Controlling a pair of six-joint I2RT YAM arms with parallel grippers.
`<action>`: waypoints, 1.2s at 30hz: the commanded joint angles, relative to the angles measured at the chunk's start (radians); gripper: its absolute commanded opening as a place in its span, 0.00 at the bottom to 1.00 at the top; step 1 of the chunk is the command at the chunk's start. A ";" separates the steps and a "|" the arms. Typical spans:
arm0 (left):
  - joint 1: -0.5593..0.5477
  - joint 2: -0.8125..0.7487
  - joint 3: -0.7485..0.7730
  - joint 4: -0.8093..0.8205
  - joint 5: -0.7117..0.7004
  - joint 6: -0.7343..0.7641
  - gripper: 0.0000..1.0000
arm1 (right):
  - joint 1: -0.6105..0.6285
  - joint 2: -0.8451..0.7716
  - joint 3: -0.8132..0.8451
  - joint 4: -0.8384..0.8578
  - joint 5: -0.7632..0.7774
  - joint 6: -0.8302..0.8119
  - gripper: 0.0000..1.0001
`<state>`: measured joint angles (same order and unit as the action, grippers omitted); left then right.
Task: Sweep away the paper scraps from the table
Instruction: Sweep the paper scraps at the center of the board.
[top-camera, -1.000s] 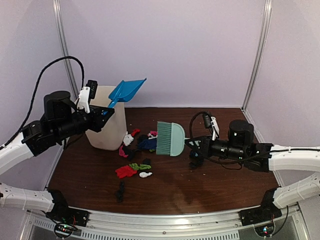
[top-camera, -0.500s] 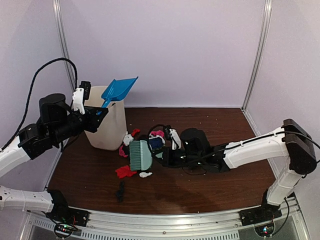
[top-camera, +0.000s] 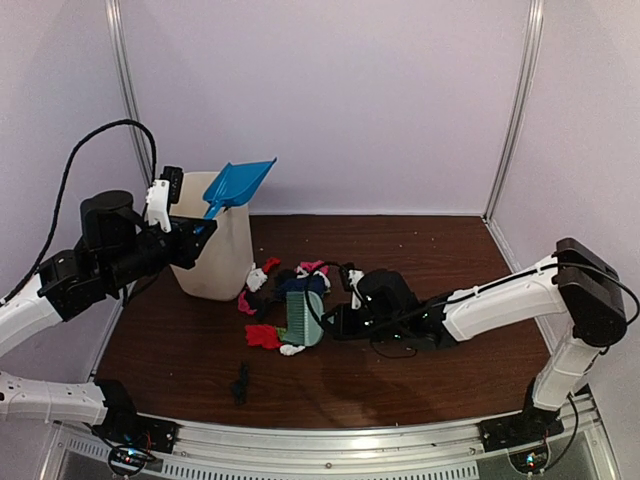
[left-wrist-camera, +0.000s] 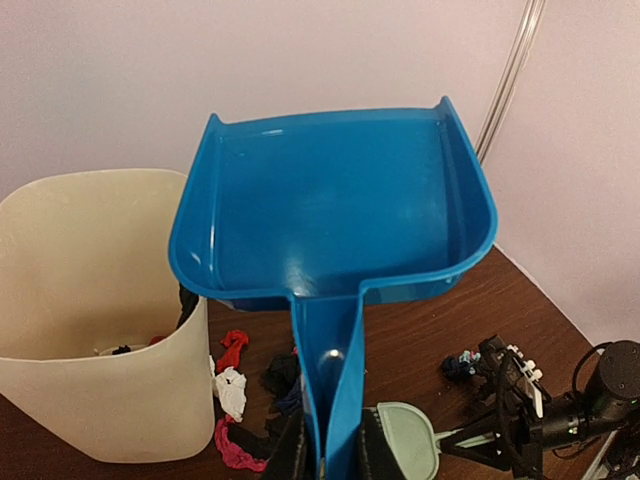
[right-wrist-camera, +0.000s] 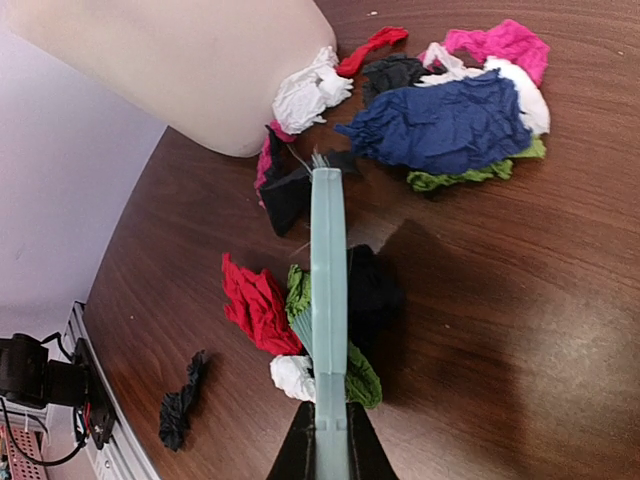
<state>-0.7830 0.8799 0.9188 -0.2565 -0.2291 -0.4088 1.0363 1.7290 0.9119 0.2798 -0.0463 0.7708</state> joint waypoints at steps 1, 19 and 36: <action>-0.002 -0.003 -0.007 0.036 -0.011 0.008 0.00 | -0.008 -0.112 -0.099 -0.049 0.109 0.013 0.00; -0.002 0.025 0.006 0.043 0.026 0.002 0.00 | -0.030 -0.540 -0.166 -0.191 -0.025 -0.118 0.00; -0.002 0.009 -0.006 0.031 0.024 0.004 0.00 | 0.010 -0.078 0.046 -0.164 0.008 -0.137 0.00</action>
<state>-0.7830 0.9077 0.9176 -0.2565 -0.2089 -0.4095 1.0649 1.6669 0.9699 0.1272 -0.1207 0.6460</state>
